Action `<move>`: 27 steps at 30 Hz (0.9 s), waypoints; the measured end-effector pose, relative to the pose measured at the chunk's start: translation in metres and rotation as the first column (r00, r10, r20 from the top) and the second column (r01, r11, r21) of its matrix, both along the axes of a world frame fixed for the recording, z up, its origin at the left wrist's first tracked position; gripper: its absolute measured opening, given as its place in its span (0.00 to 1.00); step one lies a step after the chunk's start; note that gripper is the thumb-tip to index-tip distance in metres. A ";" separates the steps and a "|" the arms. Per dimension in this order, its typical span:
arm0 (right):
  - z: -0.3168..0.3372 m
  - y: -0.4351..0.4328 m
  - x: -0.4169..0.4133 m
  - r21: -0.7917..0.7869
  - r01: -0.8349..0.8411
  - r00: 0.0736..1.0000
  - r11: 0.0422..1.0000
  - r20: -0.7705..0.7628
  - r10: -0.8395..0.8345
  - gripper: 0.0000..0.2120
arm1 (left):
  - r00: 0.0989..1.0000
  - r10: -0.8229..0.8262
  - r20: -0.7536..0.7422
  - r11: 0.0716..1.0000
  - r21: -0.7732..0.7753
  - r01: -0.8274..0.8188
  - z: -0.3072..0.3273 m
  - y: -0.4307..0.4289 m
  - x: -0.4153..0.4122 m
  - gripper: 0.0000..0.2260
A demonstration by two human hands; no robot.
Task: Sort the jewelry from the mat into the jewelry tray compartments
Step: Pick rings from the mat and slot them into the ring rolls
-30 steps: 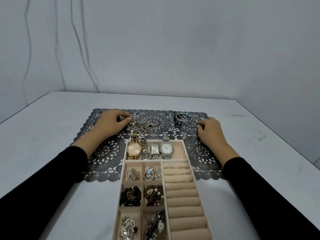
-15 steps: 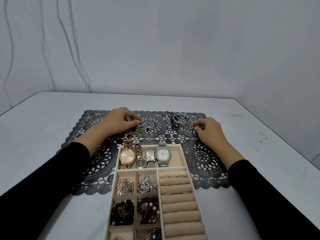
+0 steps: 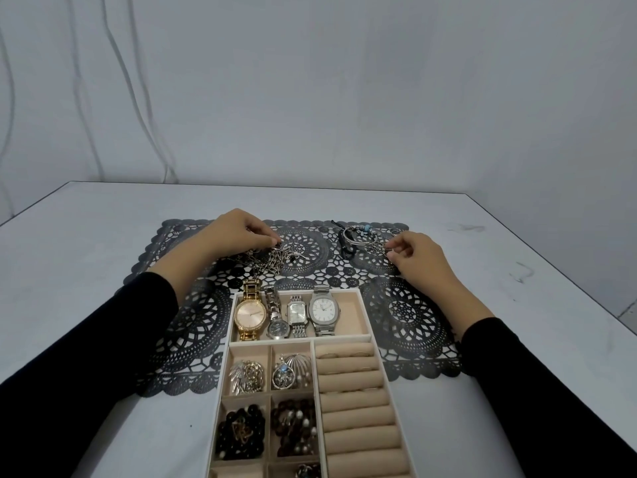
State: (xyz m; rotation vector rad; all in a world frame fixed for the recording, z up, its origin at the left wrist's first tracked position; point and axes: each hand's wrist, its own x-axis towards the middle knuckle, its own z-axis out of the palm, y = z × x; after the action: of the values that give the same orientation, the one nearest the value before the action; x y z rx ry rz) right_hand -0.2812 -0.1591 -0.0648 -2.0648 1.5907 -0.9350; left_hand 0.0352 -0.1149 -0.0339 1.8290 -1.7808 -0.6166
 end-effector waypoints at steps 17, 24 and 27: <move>-0.003 0.000 -0.002 -0.025 -0.005 0.999 1.000 0.034 0.005 0.04 | 0.999 -0.026 -0.023 1.000 -0.001 0.026 0.001 0.001 -0.005 0.02; -0.004 0.001 -0.002 -0.035 -0.006 0.999 0.999 0.050 0.008 0.05 | 0.989 -0.021 0.147 1.000 -0.003 0.021 0.001 0.001 -0.013 0.02; -0.003 0.003 -0.002 -0.040 -0.013 0.996 0.999 0.088 0.017 0.05 | 0.988 -0.022 0.151 0.999 -0.043 0.028 0.000 0.003 -0.014 0.02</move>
State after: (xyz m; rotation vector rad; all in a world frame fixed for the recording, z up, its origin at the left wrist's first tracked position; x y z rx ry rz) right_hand -0.2835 -0.1557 -0.0674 -2.0294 1.5213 -1.0455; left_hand 0.0210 -0.1122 -0.0340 1.8685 -1.9016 -0.4545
